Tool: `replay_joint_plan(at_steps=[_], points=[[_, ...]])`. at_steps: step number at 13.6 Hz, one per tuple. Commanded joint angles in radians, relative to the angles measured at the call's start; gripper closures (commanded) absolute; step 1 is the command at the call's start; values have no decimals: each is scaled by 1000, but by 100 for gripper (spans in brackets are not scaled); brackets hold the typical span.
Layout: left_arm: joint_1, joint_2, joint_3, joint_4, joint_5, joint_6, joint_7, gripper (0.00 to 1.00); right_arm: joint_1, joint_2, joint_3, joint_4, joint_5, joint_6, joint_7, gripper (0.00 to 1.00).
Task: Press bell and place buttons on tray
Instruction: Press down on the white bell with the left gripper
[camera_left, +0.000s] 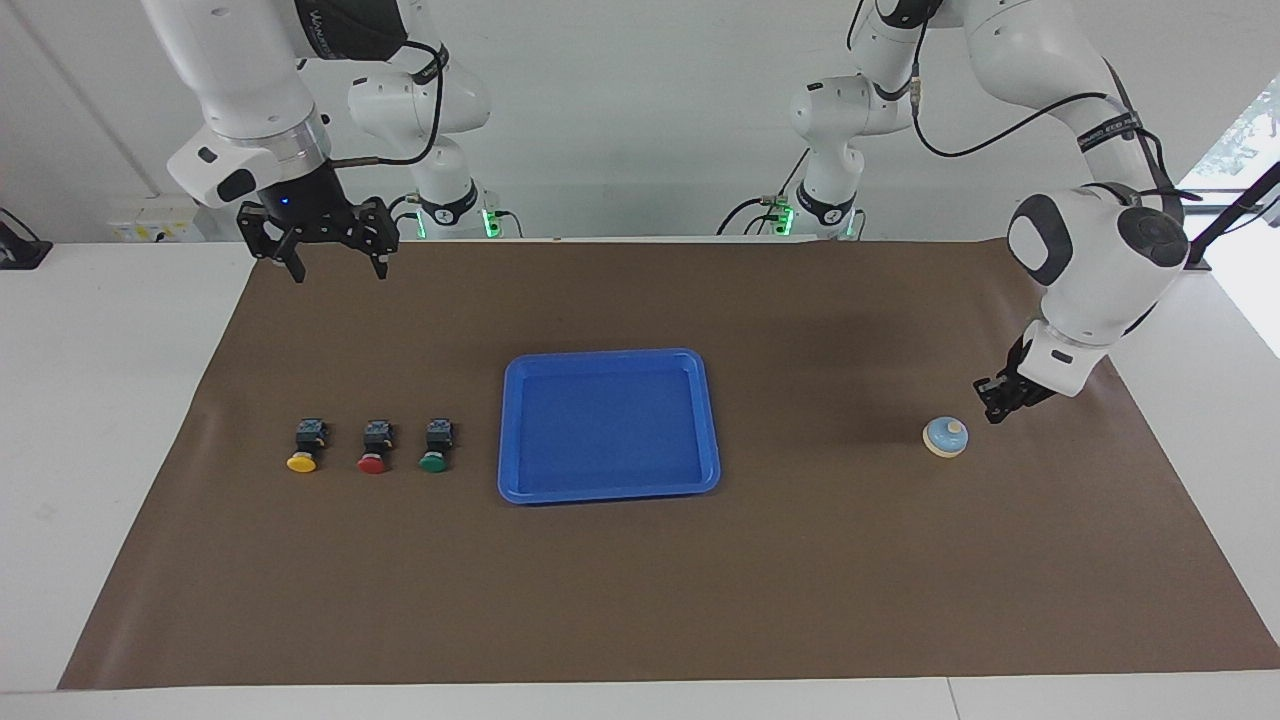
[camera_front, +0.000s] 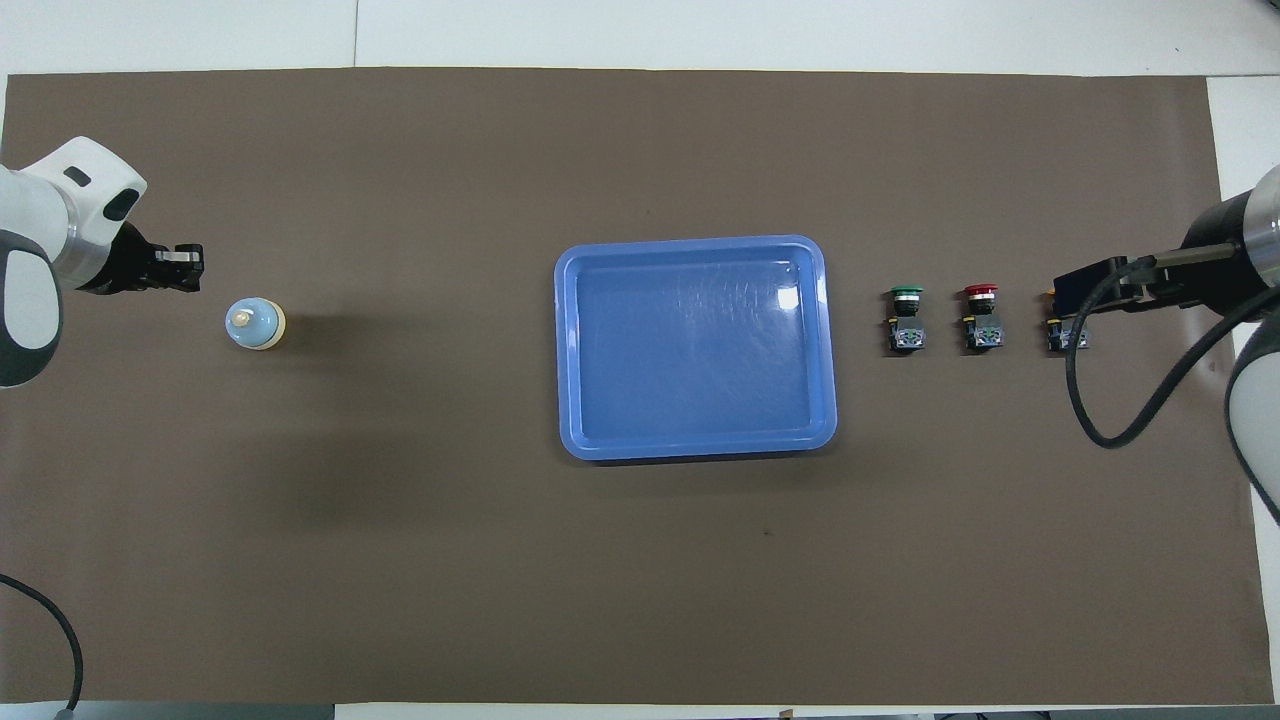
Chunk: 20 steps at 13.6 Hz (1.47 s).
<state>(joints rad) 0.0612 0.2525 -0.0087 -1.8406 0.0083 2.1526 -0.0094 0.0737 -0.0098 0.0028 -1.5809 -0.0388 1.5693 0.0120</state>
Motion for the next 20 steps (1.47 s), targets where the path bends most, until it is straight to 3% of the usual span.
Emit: replay_joint_plan(at_steps=[1,13,14,16,18,20], points=[[14,-9,-4,-77,-7,104,19,100,-12,-9,9,-11,-15,-6,-6,0],[-14,7,-4,-197,-7,221,34,100,-12,-9,9,-11,-15,-6,-6,0],[-12,7,-4,-148,-7,176,37,83,-12,-9,9,-11,-15,-6,-6,0],[-17,-16,-4,-41,-7,-10,26,0,-12,-9,9,-11,-15,-6,-6,0],[-20,-76,-4,20,-7,-178,26,0,-12,-9,9,-11,-15,-6,-6,0],[-26,-145,-7,27,-8,-258,25,0,-12,-9,9,-11,-15,-6,-6,0]])
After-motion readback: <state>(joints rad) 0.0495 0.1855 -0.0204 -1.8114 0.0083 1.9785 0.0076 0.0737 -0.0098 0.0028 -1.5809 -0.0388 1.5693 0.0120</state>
